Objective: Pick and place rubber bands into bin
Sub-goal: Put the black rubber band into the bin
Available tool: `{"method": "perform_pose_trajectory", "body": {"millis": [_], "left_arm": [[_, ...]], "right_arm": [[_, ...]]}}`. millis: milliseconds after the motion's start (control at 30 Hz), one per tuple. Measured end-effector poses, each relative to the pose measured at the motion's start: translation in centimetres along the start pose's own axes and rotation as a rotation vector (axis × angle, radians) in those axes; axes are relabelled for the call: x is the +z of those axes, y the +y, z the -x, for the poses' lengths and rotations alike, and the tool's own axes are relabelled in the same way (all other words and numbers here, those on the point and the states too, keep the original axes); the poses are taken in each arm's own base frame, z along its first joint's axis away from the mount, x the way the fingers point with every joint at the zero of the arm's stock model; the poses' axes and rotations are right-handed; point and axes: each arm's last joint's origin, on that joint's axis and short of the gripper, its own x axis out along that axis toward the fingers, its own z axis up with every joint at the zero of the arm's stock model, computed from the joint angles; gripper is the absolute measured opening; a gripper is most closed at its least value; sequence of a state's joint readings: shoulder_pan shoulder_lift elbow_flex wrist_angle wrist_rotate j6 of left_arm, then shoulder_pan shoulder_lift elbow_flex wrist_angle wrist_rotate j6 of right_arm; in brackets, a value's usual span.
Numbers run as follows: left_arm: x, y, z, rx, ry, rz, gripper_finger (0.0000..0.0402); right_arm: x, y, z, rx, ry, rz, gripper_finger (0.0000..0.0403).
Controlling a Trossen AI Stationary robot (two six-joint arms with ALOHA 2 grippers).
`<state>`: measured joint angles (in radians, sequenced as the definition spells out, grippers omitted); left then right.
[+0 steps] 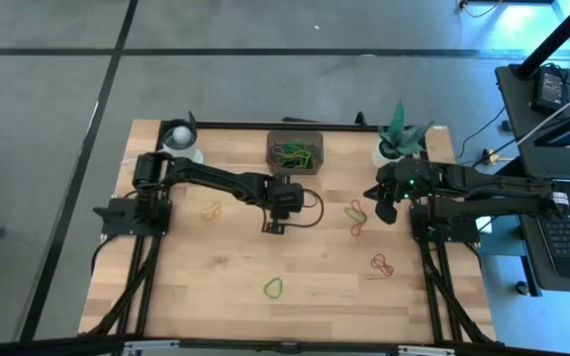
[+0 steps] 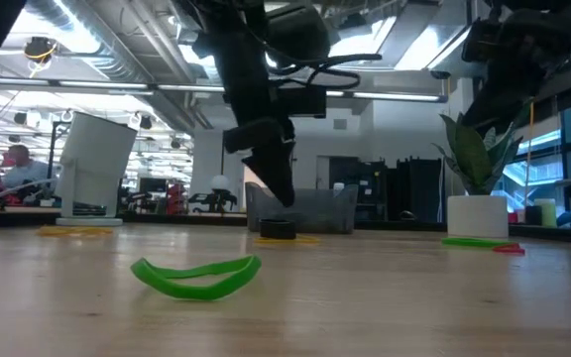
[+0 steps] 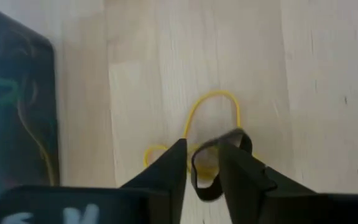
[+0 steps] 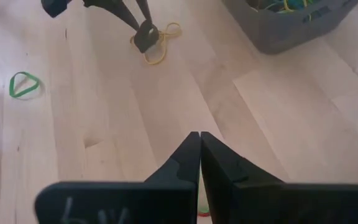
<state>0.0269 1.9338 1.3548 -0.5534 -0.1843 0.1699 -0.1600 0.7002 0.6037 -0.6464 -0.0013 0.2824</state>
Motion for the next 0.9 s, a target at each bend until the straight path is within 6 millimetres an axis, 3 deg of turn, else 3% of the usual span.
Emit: {"method": "perform_pose_trajectory", "body": {"millis": [233, 900], "left_arm": [[-0.7, 0.1, -0.1, 0.002, 0.056, -0.006, 0.0122], [-1.4, 1.0, -0.5, -0.047, 0.112, 0.006, 0.0088]], "right_arm": [[0.0, 0.0, 0.1, 0.001, -0.003, 0.028, 0.0018], [0.0, 0.0, 0.0, 0.001, -0.002, 0.03, 0.0018]]}}
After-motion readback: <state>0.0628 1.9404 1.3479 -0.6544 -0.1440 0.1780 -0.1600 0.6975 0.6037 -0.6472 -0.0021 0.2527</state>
